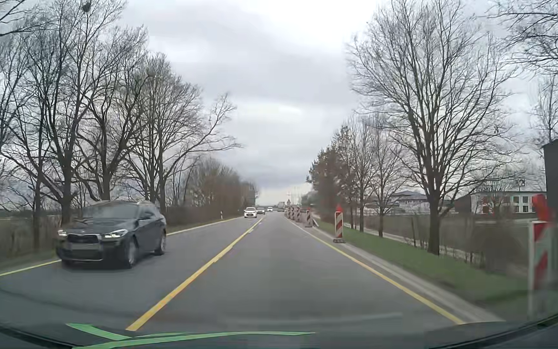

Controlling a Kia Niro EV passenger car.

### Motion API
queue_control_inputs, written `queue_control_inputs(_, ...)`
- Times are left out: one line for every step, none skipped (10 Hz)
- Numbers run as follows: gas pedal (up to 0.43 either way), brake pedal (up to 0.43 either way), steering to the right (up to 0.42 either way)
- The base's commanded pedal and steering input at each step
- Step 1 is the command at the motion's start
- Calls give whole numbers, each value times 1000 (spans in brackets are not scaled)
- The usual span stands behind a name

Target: Follow the waypoints while adhering to traffic rules and regulations

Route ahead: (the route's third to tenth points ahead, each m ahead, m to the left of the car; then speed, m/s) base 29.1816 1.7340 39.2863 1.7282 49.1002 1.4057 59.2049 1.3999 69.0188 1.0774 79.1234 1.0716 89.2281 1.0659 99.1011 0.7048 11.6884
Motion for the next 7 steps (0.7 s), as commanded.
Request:
queue_control_inputs(98,0,-5)
queue_control_inputs(98,0,-4)
queue_control_inputs(98,0,-3)
queue_control_inputs(98,0,-3)
queue_control_inputs(98,0,-2)
queue_control_inputs(98,0,-3)
queue_control_inputs(98,0,-2)
